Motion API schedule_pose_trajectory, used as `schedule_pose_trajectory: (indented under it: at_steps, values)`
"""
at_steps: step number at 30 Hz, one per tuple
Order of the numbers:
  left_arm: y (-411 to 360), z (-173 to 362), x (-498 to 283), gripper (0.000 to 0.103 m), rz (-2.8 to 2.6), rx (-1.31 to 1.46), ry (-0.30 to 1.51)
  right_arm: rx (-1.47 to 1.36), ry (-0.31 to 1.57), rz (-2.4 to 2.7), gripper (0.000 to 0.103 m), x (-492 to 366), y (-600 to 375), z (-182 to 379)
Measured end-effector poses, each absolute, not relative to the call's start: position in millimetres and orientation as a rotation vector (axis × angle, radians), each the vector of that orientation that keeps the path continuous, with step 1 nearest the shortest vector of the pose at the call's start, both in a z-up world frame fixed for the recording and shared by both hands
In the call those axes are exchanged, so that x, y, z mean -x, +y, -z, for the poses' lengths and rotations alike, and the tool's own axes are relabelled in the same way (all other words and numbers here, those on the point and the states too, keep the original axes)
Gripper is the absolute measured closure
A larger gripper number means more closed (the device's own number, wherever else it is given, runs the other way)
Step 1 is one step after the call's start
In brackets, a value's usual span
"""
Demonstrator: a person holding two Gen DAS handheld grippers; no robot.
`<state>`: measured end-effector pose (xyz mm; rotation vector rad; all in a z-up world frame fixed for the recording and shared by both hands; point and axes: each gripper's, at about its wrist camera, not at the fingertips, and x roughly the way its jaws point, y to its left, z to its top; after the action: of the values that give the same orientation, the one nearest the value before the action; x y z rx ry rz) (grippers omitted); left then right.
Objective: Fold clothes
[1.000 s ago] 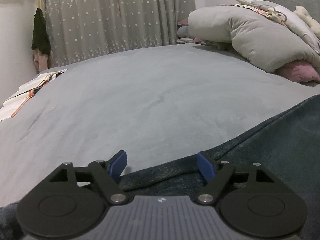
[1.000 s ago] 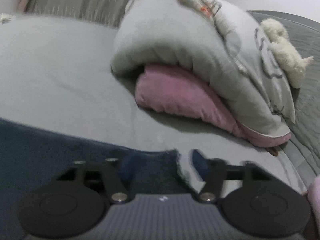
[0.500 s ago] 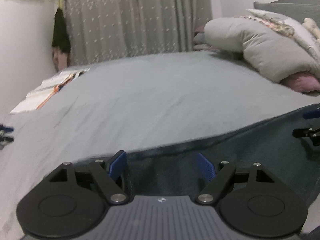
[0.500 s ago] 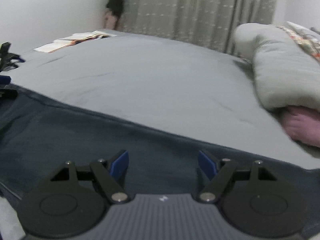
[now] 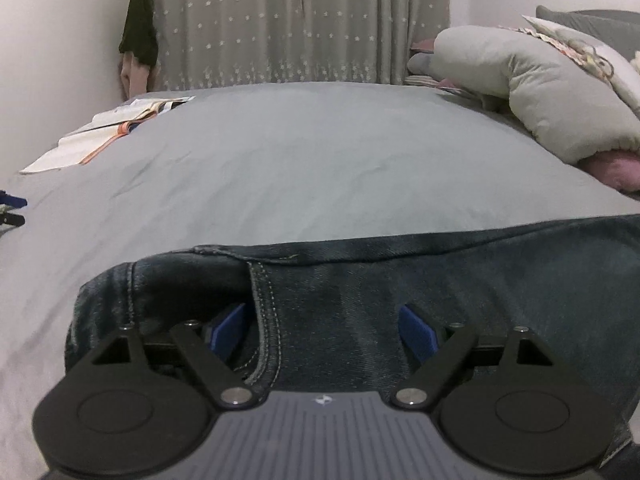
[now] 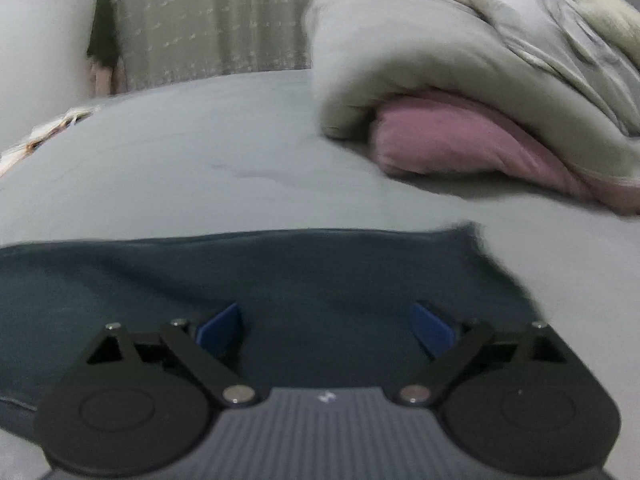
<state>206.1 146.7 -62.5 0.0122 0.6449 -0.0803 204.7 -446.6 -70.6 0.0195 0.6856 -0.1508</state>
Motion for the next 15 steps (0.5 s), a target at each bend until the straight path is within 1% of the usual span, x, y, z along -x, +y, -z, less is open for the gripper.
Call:
schedule_pose_trajectory:
  at_steps: [3,6,9,15]
  values:
    - [148,56,-200,0.021,0.077,-0.021,0.641,-0.114,0.691,0.265,0.012,-195,-492,72]
    - [153,48,-192,0.021,0.071,-0.016,0.634,-0.122,0.704,0.327,0.015,-182,-505,68]
    - [165,38,-177,0.021,0.054,0.011,0.632,-0.072,0.704,0.289,0.015,-172,-485,54]
    - [193,31,-135,0.021,-0.044,-0.014,0.661,0.008,0.667,0.117,0.015,-178,-407,24]
